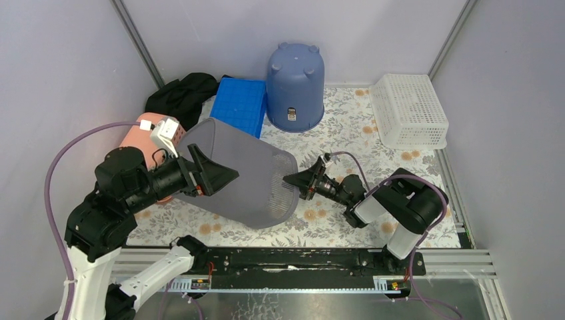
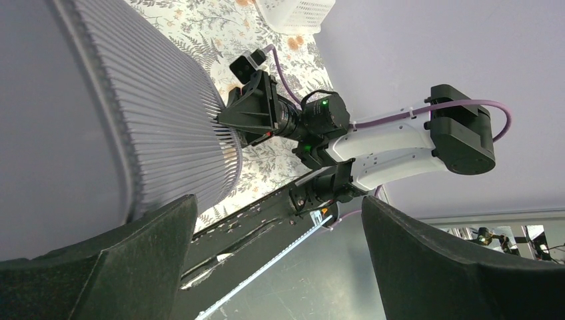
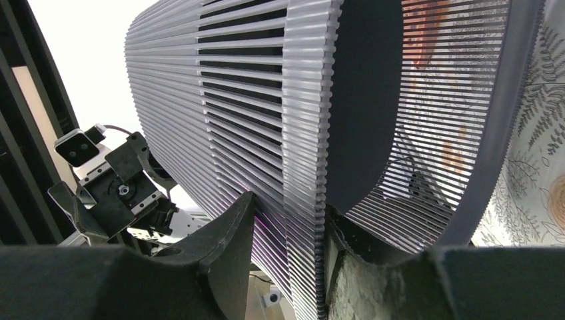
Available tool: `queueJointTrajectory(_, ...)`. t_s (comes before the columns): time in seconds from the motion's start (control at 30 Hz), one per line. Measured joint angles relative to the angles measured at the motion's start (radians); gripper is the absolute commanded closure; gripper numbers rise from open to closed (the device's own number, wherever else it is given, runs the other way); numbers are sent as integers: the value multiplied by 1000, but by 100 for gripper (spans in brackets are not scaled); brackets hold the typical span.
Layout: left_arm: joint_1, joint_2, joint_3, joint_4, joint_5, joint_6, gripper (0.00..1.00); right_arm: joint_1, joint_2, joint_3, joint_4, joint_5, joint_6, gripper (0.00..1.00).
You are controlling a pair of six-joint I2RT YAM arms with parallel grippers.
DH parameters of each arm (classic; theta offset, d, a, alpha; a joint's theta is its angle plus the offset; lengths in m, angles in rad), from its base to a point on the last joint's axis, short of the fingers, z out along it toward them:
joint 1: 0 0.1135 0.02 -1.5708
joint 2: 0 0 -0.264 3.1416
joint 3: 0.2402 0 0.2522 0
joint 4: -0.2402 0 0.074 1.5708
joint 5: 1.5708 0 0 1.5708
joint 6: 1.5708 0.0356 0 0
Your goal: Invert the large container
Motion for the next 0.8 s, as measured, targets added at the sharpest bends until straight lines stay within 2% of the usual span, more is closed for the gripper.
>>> queueJointTrajectory(0.33, 0, -5, 0, 2, 5, -4, 0, -53, -85, -122, 3, -8, -12, 56)
queueJointTrajectory(0.6, 0, -12, -5, 2, 3, -4, 0, -101, -140, -234, 0, -28, -42, 41)
queueJointTrajectory(0.8, 0, -23, -46, 2, -6, -3, 0, -116, -159, -323, -26, -45, -65, 41)
